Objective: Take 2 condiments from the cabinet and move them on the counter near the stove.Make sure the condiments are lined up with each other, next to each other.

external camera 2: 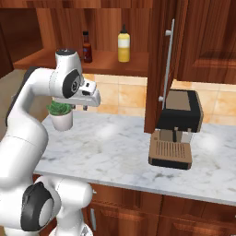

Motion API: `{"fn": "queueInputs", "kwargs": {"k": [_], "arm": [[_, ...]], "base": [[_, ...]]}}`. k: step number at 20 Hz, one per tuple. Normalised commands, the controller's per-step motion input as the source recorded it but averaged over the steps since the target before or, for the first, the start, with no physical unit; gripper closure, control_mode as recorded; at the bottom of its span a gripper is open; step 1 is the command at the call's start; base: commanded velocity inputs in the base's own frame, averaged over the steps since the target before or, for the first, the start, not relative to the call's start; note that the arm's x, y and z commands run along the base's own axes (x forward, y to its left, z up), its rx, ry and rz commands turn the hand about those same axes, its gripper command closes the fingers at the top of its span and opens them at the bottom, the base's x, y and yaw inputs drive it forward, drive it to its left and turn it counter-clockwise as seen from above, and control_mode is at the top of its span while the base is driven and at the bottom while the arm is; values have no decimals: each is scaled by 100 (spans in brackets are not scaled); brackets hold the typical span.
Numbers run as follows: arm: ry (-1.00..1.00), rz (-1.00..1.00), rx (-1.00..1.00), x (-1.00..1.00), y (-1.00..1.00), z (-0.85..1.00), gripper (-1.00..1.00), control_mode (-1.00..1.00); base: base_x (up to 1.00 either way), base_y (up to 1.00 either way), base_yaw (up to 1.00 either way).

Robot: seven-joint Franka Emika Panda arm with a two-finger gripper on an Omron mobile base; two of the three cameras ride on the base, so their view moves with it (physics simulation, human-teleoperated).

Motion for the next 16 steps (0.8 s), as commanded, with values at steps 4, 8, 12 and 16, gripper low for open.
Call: {"fn": "queueInputs", "kwargs": {"k": [4,8,12,16], "arm": [[-4,0,0,-34,9,0,-100,-100],[-44,1,-3,-17,-6,42,-100,-100],[-53,-2,-8,10,-34,63,-100,-100],[-31,-11,-10,41,-46,47,-100,-100]], "base": [[0,0,0],[0,0,0],[0,0,0],[0,0,0]]}}
